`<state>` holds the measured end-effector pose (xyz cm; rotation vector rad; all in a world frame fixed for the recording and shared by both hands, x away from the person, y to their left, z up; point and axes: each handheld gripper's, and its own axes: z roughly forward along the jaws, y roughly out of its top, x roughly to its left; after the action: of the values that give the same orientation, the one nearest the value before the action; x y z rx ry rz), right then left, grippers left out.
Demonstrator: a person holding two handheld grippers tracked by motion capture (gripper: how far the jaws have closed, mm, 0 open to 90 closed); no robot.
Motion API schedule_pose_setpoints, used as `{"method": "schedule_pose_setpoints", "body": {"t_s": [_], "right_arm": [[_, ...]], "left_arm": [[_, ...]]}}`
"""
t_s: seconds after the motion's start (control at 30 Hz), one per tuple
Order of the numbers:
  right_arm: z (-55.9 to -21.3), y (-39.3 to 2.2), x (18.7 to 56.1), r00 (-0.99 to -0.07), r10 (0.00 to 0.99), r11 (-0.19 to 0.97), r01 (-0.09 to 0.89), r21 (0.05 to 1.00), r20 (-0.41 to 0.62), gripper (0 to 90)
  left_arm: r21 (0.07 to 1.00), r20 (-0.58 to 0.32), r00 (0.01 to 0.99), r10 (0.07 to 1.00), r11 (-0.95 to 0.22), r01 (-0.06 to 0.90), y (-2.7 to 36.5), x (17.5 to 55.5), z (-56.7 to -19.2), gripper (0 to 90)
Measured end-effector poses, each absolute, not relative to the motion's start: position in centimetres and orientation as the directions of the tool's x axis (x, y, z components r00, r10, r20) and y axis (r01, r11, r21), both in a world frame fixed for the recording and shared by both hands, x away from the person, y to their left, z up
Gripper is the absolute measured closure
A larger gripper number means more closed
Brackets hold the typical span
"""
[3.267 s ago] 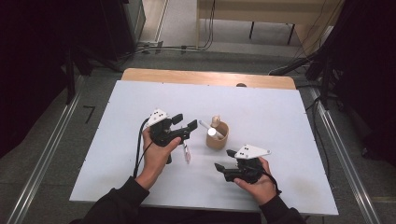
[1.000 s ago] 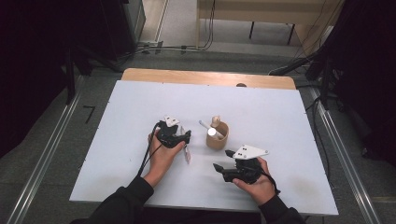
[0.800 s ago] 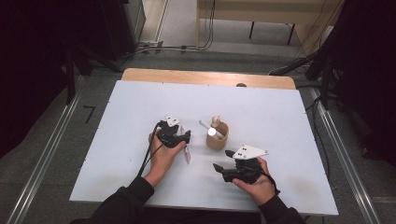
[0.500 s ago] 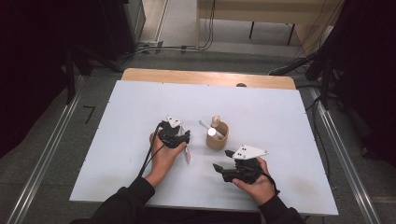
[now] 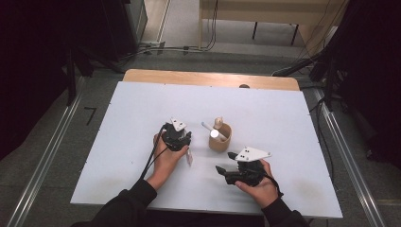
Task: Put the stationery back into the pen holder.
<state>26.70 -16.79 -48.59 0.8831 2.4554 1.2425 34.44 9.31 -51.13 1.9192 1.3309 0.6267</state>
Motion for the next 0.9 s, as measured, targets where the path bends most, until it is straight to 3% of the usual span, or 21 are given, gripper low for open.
{"method": "schedule_pose_setpoints", "body": {"t_s": [0.47, 0.9], "right_arm": [[-48.6, -16.8, 26.7, -0.785, 0.618, 0.452, 0.404, 0.795, 0.048, 29.9], [-48.5, -16.9, 26.7, -0.782, 0.621, 0.444, 0.406, 0.799, 0.052, 30.0]], "left_arm": [[0.774, -0.036, 0.396, 0.917, -0.225, 0.592, 9.7, 34.5, -51.1, 81.8], [0.759, -0.236, 0.41, 0.881, -0.096, 0.644, 11.3, 35.1, -51.1, 82.1]]}}
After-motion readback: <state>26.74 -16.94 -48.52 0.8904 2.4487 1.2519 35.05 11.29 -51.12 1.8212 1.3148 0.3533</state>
